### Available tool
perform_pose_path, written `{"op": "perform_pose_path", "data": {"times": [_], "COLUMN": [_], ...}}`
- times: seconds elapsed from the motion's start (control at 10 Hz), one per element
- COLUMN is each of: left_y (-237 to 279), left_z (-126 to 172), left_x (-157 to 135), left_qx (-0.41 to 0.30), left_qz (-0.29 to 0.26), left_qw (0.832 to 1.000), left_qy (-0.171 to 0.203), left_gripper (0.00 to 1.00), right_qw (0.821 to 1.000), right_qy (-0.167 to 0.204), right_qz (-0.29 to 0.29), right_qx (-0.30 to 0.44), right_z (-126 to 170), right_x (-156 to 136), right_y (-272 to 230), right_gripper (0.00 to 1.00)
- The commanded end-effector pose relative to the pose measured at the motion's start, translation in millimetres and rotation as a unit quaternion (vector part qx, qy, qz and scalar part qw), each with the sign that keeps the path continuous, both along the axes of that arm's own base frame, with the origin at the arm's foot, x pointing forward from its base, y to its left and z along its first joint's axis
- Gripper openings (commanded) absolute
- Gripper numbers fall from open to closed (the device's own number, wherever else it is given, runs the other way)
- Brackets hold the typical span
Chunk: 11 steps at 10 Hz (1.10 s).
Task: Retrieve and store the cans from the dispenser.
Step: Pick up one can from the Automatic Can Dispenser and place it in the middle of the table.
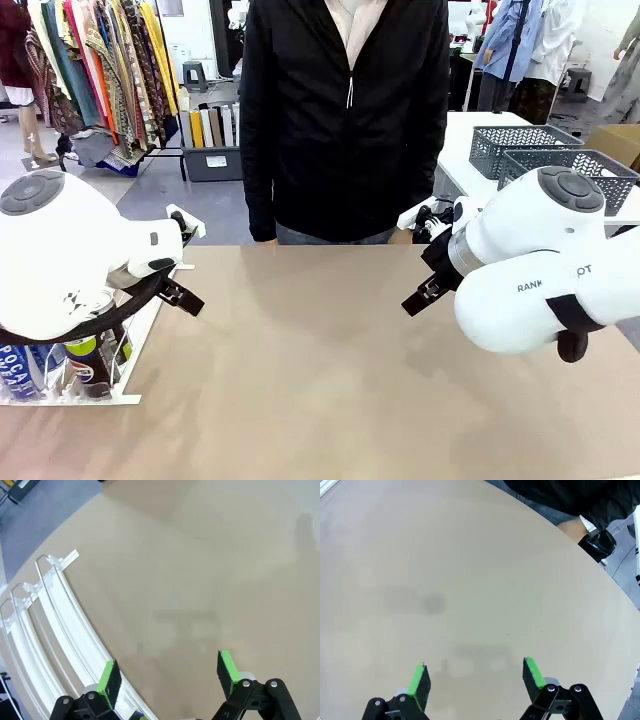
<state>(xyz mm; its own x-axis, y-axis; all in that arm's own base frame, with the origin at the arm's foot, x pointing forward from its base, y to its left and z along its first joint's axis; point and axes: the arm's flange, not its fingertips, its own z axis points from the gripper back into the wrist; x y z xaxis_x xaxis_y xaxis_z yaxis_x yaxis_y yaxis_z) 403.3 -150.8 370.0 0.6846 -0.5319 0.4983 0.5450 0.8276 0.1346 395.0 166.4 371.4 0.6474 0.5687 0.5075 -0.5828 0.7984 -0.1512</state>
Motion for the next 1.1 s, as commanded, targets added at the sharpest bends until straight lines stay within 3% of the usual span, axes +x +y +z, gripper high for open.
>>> {"op": "perform_pose_path", "data": {"times": [0.0,1.0], "left_y": [0.0,0.0], "left_z": [0.2,0.2], "left_x": [0.0,0.0], "left_qx": [0.0,0.0], "left_qz": [0.0,0.0], "left_qw": [1.0,1.0], "left_qy": [0.0,0.0], "left_gripper": [1.0,1.0], "right_qw": [1.0,1.0], "right_qy": [0.0,0.0], "right_qz": [0.0,0.0], "right_qx": [0.0,0.0], "right_z": [0.0,0.0], "right_x": [0.0,0.0], "right_y": [0.0,0.0], "right_gripper": [1.0,1.0]}}
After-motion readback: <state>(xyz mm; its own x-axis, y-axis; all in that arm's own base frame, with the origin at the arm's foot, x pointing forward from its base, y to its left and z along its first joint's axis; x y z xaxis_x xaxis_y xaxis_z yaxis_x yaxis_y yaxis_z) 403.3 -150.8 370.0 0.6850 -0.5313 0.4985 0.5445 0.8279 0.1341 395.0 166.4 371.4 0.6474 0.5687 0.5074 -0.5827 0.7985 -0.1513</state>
